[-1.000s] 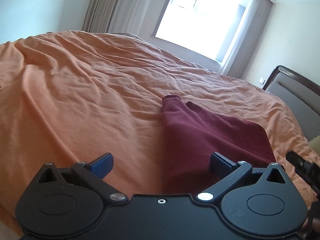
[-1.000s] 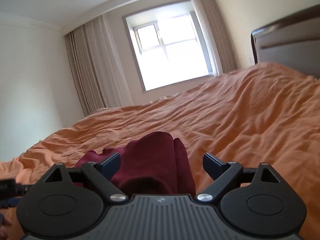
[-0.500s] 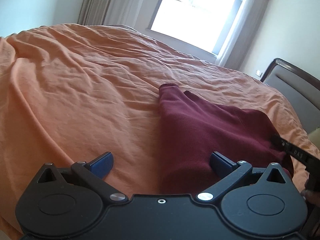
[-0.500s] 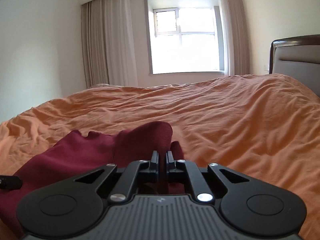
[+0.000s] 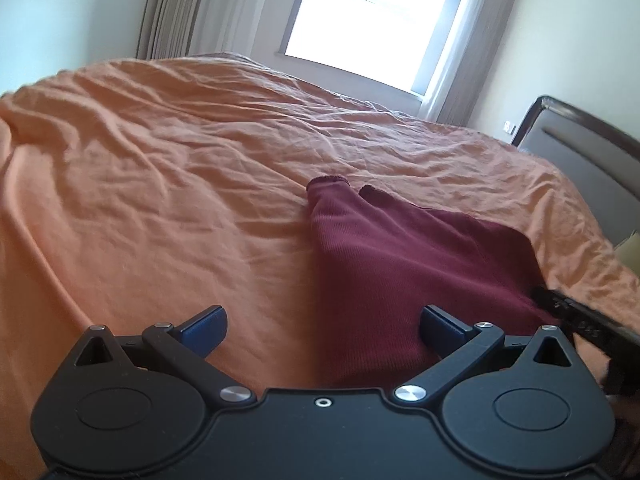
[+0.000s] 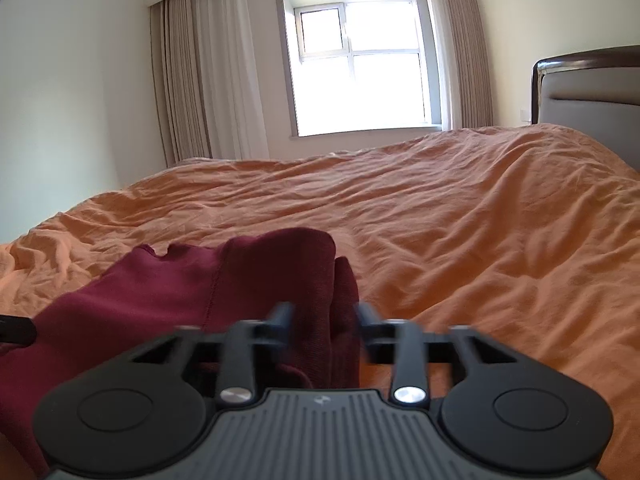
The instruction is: Fold small clothes
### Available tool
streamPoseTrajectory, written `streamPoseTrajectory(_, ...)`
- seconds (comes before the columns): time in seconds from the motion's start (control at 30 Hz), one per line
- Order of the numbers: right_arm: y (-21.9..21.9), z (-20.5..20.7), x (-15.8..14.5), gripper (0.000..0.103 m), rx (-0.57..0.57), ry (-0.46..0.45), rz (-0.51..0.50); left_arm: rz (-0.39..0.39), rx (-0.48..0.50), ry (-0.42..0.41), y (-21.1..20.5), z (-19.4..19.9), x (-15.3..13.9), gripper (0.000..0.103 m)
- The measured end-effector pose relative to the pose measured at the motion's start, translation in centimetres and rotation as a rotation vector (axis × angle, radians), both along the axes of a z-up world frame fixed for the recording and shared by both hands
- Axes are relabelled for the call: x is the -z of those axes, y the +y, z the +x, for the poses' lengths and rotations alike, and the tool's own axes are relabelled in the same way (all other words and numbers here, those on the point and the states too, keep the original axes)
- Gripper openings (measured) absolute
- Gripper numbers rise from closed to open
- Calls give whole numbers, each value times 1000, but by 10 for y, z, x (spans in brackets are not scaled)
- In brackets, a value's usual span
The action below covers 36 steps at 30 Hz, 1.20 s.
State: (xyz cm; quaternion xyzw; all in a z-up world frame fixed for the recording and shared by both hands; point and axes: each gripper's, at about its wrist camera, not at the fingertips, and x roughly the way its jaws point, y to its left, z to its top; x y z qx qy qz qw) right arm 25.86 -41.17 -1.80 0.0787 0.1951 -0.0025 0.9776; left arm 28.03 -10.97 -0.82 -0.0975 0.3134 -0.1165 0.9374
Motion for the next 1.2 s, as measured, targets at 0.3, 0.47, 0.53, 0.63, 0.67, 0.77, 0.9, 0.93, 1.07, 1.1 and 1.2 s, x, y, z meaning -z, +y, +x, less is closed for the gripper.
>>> streamPoseTrajectory(0.3, -7, -5, 6, 98, 20, -2, 89, 46, 3, 35, -7, 17, 5, 103)
streamPoseTrajectory(0.47, -18, -2, 14, 103, 33, 9, 202, 53, 19, 47, -9, 22, 6, 103)
streamPoseTrajectory(0.53, -18, 0, 18, 103, 33, 21, 223, 51, 32, 58, -10, 27, 8, 103)
streamPoseTrajectory(0.63, -17, 3, 23, 103, 48, 35, 224, 36, 57, 78, -11, 34, 13, 103)
streamPoseTrajectory(0.67, -16, 4, 24, 103, 57, 36, 220, 31, 63, 84, -12, 36, 15, 103)
streamPoseTrajectory(0.77, -11, 4, 23, 98, 62, 25, 192, 14, 70, 100, -11, 40, 18, 103)
streamPoseTrajectory(0.9, -1, 4, 20, 79, 25, 19, 165, 15, 78, 119, -15, 44, 15, 102)
streamPoseTrajectory(0.93, 1, 5, 20, 74, 17, 21, 164, 12, 84, 122, -16, 45, 15, 102)
streamPoseTrajectory(1.07, 7, 5, 17, 65, 8, 23, 154, -2, 133, 125, -20, 46, 12, 92)
streamPoseTrajectory(1.1, 8, 6, 17, 62, 5, 24, 149, -2, 145, 123, -21, 46, 11, 90)
streamPoseTrajectory(1.2, 12, 4, 15, 56, 1, 29, 123, 4, 187, 147, -23, 53, 15, 95)
